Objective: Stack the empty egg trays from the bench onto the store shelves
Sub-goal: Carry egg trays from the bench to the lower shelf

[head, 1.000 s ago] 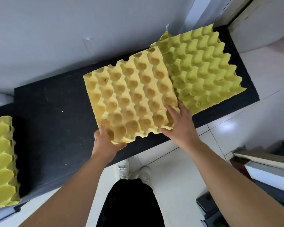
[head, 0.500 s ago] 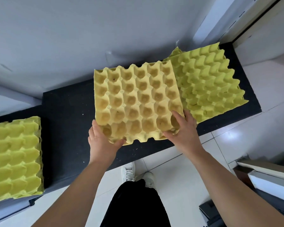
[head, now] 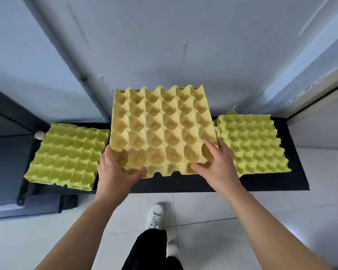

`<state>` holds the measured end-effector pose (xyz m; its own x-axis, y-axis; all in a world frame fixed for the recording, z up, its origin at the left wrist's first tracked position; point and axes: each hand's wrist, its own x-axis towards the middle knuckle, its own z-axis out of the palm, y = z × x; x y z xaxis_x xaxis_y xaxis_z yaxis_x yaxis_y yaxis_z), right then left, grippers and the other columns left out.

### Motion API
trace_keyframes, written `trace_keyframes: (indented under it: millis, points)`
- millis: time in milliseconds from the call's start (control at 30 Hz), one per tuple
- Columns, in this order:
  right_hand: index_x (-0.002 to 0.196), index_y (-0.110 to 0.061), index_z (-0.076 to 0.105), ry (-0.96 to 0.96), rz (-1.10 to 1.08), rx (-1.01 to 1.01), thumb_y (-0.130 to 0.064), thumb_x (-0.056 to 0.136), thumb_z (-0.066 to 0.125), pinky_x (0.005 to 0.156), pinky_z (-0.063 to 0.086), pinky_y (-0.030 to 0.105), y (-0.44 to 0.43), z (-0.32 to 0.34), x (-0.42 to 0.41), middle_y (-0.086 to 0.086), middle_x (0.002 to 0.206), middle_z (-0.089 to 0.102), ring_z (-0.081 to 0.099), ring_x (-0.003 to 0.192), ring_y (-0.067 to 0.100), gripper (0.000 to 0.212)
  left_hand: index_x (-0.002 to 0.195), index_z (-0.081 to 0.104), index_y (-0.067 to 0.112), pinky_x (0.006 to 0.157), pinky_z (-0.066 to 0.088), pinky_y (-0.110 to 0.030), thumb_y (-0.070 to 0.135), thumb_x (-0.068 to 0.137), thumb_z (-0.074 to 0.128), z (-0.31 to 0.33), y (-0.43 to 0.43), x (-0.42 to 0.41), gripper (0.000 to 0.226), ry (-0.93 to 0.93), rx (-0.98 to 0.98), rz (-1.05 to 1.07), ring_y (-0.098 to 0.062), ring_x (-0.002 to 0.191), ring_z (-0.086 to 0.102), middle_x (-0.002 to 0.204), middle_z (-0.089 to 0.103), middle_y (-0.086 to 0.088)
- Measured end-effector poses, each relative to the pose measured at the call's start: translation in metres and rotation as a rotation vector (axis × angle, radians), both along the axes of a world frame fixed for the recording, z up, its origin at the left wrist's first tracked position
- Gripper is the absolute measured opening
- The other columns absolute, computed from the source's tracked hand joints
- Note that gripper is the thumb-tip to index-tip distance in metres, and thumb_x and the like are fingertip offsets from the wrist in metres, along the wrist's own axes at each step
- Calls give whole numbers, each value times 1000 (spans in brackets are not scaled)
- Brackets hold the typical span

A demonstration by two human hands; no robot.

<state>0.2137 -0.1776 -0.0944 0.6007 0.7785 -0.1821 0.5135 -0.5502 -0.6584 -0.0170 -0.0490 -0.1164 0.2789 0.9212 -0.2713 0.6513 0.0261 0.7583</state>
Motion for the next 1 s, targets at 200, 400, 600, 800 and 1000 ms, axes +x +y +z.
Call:
trace_keyframes:
  millis: [200, 400, 600, 800, 1000]
  points:
    - [142, -28, 40, -87, 164, 61, -41, 70, 79, 109, 22, 37, -1, 64, -70, 10, 150, 24, 15, 137, 21, 83, 145, 27, 24, 103, 41, -50, 52, 45, 89, 61, -32, -84, 120, -43, 87, 160, -23, 125, 40, 130, 42, 1]
    - [141, -25, 42, -114, 306, 153, -44, 68, 79, 107, 25, 31, 24, 114, -151, 6, 147, 30, 21, 134, 23, 84, 126, 42, 30, 92, 48, -51, 59, 37, 81, 109, -34, -179, 102, -88, 191, 293, -22, 113, 48, 117, 50, 5]
    - [143, -29, 38, -144, 438, 181, -46, 72, 76, 107, 26, 31, 74, 155, -257, 8, 150, 25, 17, 137, 22, 82, 116, 44, 31, 87, 48, -48, 56, 37, 83, 149, -13, -292, 91, -107, 329, 399, -22, 105, 47, 110, 49, 6]
    - [144, -28, 35, -82, 494, 183, -46, 73, 74, 111, 24, 39, 127, 171, -389, 10, 153, 20, 10, 142, 22, 83, 121, 43, 32, 87, 51, -47, 61, 35, 84, 167, 32, -430, 99, -48, 374, 435, -21, 105, 52, 112, 51, 6]
    - [144, -30, 35, -82, 498, 161, -52, 73, 71, 108, 29, 44, 178, 168, -489, 11, 151, 23, 14, 141, 26, 83, 116, 43, 36, 85, 53, -45, 64, 33, 85, 170, 86, -538, 97, -26, 351, 431, -20, 103, 55, 111, 54, 7]
